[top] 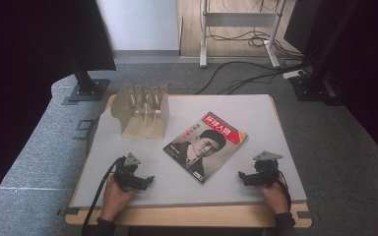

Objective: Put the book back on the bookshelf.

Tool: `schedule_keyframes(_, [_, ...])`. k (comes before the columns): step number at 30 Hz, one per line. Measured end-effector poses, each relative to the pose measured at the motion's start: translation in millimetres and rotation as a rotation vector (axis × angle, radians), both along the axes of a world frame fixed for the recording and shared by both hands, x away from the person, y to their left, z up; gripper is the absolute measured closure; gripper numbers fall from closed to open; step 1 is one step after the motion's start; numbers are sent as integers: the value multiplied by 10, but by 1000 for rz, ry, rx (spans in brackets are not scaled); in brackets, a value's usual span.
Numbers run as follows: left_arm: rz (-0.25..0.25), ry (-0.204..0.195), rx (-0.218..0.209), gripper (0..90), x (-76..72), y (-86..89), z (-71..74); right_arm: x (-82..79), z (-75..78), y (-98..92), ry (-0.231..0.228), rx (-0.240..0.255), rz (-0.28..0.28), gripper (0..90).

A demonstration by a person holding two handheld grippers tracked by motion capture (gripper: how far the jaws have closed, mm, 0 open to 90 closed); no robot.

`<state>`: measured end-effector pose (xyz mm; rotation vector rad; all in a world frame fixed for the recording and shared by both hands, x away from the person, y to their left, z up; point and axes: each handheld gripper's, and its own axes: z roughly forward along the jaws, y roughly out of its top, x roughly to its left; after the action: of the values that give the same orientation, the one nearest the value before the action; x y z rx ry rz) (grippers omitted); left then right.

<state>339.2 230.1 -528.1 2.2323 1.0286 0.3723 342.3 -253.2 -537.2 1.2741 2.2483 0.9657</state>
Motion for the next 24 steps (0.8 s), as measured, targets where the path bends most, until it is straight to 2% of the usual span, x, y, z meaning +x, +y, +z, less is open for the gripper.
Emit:
schedule_keyframes(16, [6,2,0,0,10,-13,7,3,5,1,4,-4,0,0])
schedule_keyframes(18, [12,5,-13,0,19,-27,9,7,6,2,5,-3,-1,0])
schedule_keyframes(20, [-4,17,-31,0,44,-44,17,8,7,4,6,-3,-3,0])
schedule_keyframes(22, [-17,34,-23,0,66,-84,36,10,9,5,8,-4,-3,0])
schedule_keyframes(24, [-42,50,-34,0,86,-134,64,16,16,10,15,-10,-3,0])
